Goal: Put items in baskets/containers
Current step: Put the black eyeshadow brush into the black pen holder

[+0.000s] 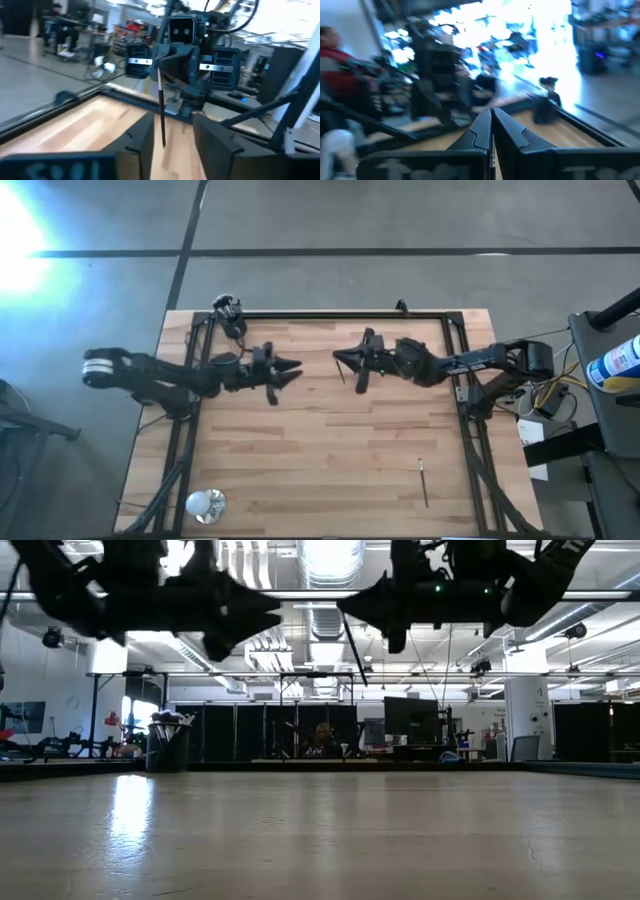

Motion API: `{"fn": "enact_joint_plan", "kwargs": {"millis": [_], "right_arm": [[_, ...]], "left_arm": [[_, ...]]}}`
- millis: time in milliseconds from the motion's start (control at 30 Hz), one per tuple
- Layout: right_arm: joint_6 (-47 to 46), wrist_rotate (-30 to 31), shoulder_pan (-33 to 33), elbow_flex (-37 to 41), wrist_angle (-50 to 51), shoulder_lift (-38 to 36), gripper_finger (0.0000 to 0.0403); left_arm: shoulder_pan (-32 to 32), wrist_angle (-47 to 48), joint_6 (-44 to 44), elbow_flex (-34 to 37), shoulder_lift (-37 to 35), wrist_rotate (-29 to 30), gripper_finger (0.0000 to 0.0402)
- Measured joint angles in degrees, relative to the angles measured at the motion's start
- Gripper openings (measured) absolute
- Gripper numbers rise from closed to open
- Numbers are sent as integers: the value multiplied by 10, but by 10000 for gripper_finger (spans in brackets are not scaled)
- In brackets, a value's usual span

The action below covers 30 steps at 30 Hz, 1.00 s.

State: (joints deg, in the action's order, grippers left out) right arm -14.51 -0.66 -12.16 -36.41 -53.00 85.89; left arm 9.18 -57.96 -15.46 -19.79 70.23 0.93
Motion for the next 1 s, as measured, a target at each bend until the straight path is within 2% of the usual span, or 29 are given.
{"fn": "enact_joint_plan", "kwargs": {"millis": [133,300,600,767,900,1000], "right_arm": [[3,-35,8,2,-46,2,8],[17,-46,22,2,-75,-2,8],[18,-74,32,1,-104,-3,8],[18,-76,33,1,-105,-3,8],[21,-86,34,1,-110,-3,8],[13,-85,34,1,-108,-3,8]], "left_arm": [[-10,1,4,-77,74,-12,154],[-10,8,17,-150,134,-33,162],[-10,14,36,-218,175,-55,162],[-10,19,43,-242,186,-93,161],[-10,46,56,-252,187,-104,131],[-10,46,66,-252,184,-104,69]]}}
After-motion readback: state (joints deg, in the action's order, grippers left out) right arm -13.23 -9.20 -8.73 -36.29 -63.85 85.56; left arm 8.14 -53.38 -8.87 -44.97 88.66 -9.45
